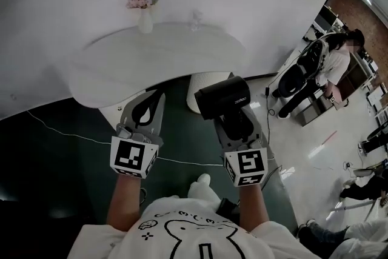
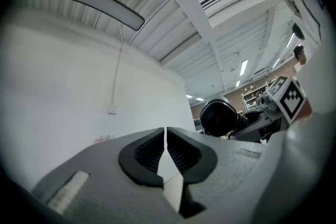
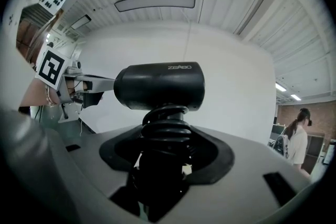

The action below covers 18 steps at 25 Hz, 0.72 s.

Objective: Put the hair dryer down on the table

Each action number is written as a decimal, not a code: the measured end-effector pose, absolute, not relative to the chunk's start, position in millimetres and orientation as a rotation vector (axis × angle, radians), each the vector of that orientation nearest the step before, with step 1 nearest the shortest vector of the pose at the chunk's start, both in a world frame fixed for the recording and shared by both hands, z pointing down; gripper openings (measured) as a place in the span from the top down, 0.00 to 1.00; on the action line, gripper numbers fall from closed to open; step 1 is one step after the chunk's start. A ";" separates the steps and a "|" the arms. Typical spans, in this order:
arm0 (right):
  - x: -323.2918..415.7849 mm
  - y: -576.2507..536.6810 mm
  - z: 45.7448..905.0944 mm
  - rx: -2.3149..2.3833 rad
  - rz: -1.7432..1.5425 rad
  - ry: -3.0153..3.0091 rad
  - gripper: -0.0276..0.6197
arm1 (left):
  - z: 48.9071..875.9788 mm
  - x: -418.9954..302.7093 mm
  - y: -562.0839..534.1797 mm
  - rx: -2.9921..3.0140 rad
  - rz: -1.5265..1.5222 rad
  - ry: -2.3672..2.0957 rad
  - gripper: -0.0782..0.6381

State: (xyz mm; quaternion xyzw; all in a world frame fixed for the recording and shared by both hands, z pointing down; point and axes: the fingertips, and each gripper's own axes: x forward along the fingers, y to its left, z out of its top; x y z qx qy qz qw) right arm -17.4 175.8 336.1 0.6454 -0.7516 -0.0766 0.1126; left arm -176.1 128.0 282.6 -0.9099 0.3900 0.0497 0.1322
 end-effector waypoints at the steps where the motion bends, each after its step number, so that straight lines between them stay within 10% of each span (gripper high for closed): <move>1: -13.9 170.8 337.0 1.895 -0.216 -2.208 0.57 | 283.0 -173.9 122.1 -2.645 0.146 1.137 0.85; 18: 92.2 13.4 354.2 1.779 -0.147 -2.299 0.57 | 289.3 -77.7 -16.0 -2.608 0.109 1.290 0.85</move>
